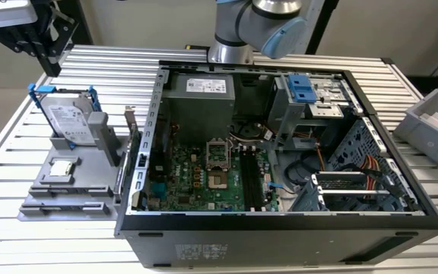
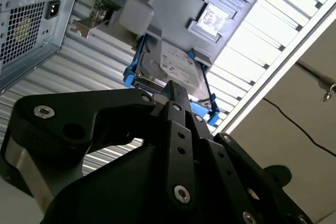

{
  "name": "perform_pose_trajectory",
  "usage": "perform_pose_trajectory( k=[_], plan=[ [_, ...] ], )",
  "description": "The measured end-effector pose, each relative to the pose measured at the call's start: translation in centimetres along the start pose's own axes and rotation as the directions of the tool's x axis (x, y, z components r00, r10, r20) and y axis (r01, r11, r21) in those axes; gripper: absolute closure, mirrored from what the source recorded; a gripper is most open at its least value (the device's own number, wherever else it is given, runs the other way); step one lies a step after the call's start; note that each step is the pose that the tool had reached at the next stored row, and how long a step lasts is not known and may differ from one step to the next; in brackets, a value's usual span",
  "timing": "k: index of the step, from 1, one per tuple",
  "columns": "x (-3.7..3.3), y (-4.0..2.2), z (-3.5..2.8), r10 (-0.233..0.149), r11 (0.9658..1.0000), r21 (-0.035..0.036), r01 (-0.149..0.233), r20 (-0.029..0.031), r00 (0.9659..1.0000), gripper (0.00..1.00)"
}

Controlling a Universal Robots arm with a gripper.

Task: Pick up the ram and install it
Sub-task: 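Reach for the ram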

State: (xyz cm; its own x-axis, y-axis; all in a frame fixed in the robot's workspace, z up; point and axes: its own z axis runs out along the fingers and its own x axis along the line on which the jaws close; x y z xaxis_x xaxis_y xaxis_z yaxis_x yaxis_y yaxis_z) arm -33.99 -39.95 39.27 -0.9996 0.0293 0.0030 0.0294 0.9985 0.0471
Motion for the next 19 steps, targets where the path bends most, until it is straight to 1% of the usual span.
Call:
perform_pose_trajectory(
  k=[3,7,19],
  plan=[
    [0.0,-0.11,0.01,-0.028,0.9996,-0.0002,0.028,-0.001,0.9996,1.0],
    [-0.02,-0.61,-0.02,-0.041,0.9992,0.0,0.041,-0.0018,0.9992,1.0],
    [-0.1,-3.07,-0.14,-0.047,0.9989,0.0,0.047,-0.0021,0.9989,1.0]
  ],
)
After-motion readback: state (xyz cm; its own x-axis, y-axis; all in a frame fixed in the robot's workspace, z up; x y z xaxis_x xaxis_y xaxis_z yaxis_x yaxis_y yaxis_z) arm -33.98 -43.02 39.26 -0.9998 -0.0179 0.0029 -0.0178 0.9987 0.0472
